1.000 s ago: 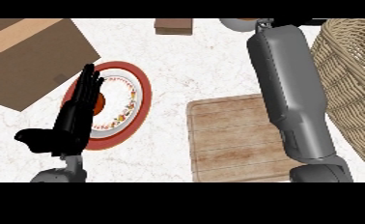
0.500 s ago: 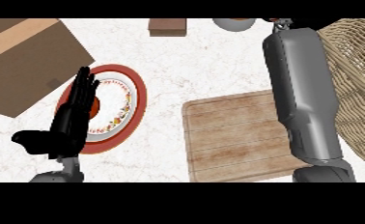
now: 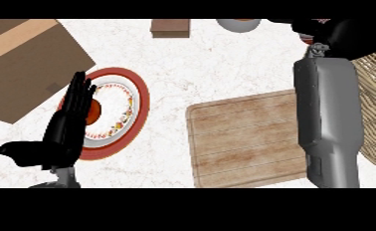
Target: Pick the can from the cutting board and place it in the basket
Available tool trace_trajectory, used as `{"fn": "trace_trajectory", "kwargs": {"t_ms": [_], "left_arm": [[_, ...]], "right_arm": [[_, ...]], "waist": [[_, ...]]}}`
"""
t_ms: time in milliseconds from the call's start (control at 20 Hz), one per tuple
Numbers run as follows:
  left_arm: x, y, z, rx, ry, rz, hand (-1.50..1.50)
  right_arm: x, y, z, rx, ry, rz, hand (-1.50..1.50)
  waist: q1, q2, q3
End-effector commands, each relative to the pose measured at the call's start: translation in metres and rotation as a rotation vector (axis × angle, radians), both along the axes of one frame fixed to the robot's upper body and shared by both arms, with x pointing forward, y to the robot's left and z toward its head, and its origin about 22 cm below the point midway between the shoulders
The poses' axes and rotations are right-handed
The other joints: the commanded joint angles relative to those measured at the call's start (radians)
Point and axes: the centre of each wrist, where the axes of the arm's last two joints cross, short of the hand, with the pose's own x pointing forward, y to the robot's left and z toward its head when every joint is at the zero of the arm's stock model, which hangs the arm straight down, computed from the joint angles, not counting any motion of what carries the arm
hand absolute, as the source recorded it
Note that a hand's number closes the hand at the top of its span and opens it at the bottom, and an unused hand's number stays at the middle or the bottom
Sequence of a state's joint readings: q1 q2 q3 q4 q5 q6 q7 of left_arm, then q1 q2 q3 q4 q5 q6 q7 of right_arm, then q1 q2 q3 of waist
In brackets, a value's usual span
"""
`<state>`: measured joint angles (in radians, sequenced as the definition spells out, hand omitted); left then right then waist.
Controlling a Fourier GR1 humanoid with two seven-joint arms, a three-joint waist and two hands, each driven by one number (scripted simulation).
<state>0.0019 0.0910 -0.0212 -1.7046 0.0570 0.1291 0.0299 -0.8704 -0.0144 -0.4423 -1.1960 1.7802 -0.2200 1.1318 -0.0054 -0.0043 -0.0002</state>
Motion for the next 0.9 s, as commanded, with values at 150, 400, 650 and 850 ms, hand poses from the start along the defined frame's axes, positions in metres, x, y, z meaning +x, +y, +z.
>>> {"fn": "trace_trajectory", "kwargs": {"t_ms": [150, 400, 650, 850], "left_arm": [[0.007, -0.014, -0.019, -0.01, 0.002, -0.001, 0.0], [0.0, -0.013, 0.009, -0.001, 0.011, -0.013, 0.0], [0.007, -0.014, 0.005, -0.001, -0.008, -0.002, 0.0], [-0.005, 0.004, 0.007, 0.011, -0.002, -0.011, 0.0]], "right_arm": [[-0.019, -0.037, -0.02, 0.09, 0.074, -0.096, 1.5], [-0.037, -0.066, -0.041, 0.107, 0.128, -0.118, 1.5], [-0.042, -0.075, -0.048, 0.139, 0.045, -0.111, 1.5], [-0.053, -0.079, -0.05, 0.128, 0.079, -0.122, 1.5]], "waist": [[0.0, 0.004, 0.0], [0.003, 0.002, 0.001], [0.008, 0.005, 0.0], [0.009, 0.003, 0.0]]}}
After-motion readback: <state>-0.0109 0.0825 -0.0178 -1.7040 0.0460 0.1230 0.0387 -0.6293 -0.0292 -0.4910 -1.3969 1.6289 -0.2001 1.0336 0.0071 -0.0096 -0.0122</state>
